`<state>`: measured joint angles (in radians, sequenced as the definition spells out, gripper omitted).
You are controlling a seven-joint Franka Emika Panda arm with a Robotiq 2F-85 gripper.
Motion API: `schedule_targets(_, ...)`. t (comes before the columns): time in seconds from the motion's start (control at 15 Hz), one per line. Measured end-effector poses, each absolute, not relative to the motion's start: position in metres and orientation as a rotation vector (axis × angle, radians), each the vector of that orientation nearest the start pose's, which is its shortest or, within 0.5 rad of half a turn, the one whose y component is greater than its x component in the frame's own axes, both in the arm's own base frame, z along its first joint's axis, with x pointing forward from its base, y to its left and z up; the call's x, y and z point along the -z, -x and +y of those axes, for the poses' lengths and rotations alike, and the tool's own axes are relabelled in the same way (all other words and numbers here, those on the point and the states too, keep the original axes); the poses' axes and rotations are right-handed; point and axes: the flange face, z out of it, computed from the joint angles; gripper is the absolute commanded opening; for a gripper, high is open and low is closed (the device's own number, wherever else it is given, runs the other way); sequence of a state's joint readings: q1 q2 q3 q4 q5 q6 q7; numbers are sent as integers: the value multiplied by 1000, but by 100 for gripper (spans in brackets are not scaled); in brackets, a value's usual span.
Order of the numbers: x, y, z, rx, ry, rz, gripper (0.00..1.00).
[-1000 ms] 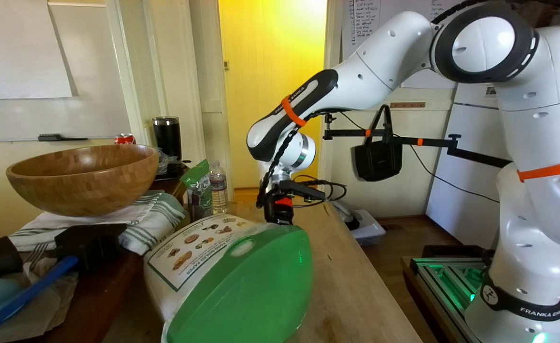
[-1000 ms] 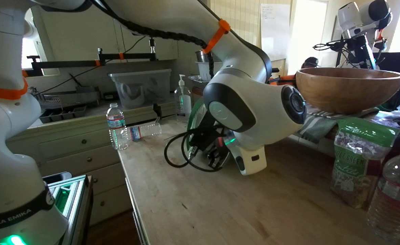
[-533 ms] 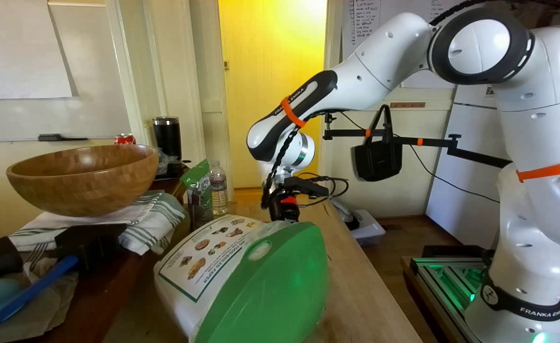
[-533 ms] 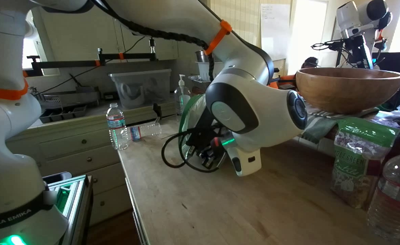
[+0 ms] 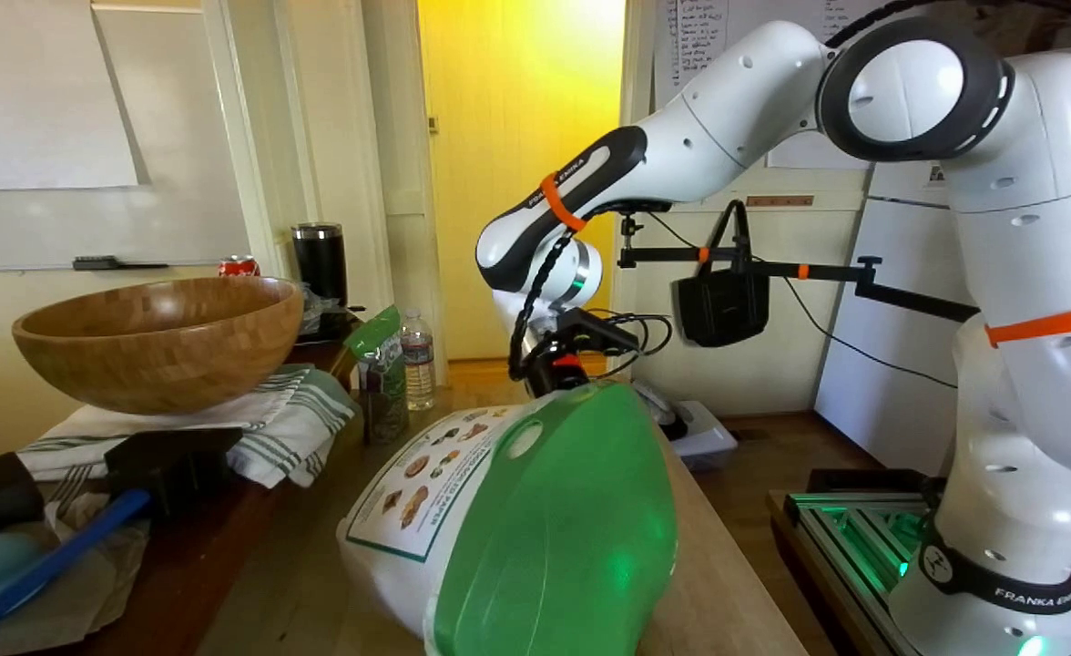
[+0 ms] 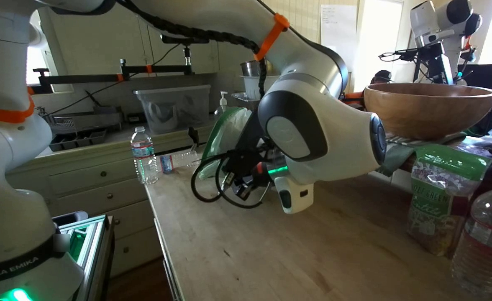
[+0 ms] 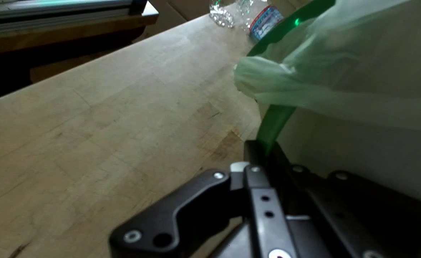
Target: Put the bin upright
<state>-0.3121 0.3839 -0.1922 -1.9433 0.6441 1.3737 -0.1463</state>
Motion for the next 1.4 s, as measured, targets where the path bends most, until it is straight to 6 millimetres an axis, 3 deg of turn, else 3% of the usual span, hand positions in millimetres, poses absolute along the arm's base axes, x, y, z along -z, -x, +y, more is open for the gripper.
schedule_targets(0.47, -300, -477, -191, -929, 1982, 523, 2)
schedule_targets(0.93, -309, -473, -201, -1110, 1816, 422, 2)
schedule_targets(1.13, -299, -475, -200, -1197, 1749, 400, 2)
schedule_targets(1.4, -268, -477, -177, -1391, 1703, 439, 2)
